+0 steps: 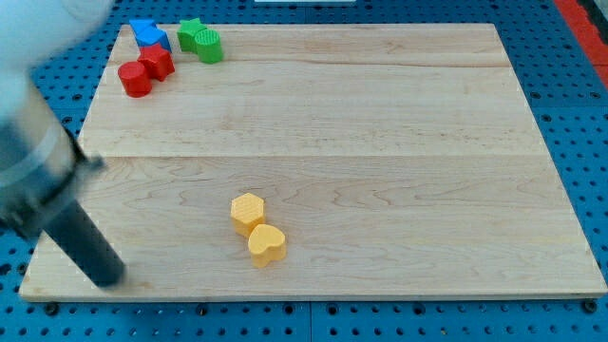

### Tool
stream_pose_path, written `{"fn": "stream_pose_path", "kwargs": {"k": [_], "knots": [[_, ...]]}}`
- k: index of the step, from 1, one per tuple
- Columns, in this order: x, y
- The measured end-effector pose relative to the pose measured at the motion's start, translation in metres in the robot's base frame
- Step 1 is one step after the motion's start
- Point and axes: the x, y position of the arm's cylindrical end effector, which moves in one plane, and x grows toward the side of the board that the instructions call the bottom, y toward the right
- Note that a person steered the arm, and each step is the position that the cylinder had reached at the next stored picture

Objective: Move the yellow blocks towards the right side of the red blocks

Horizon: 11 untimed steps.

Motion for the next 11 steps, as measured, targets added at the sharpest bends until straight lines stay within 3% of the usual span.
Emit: {"fn": "stream_pose_path", "kwargs": {"k": [1, 3, 6, 7, 8, 9, 10, 11], "knots": [[0.002, 0.029], [0.002, 0.162], [-0.098, 0.079], [-0.114, 0.071], [-0.106, 0.099], [-0.126, 0.105], [-0.181, 0.083], [-0.163, 0.103]]}}
